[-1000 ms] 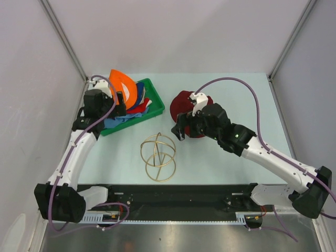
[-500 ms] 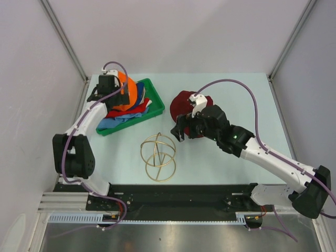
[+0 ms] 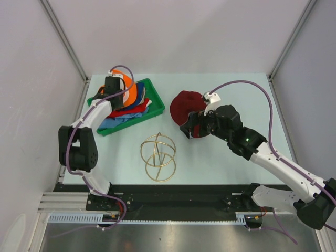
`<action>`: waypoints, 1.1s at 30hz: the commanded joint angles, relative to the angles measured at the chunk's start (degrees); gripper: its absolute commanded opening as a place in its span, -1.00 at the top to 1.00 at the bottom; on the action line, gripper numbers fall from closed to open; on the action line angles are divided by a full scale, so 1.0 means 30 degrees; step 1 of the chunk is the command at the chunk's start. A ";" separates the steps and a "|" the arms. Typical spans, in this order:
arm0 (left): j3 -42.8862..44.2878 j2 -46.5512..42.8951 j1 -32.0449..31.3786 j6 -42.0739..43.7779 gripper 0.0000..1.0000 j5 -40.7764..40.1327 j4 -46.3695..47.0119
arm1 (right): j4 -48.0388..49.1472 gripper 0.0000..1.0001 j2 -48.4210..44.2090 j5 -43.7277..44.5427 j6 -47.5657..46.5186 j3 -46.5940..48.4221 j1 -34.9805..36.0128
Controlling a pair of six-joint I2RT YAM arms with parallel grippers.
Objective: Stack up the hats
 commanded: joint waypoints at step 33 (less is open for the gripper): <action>-0.2748 -1.2551 -0.2087 0.0199 0.99 0.7624 0.3764 | 0.6000 -0.94 1.0525 -0.1672 0.2267 1.1380 0.3177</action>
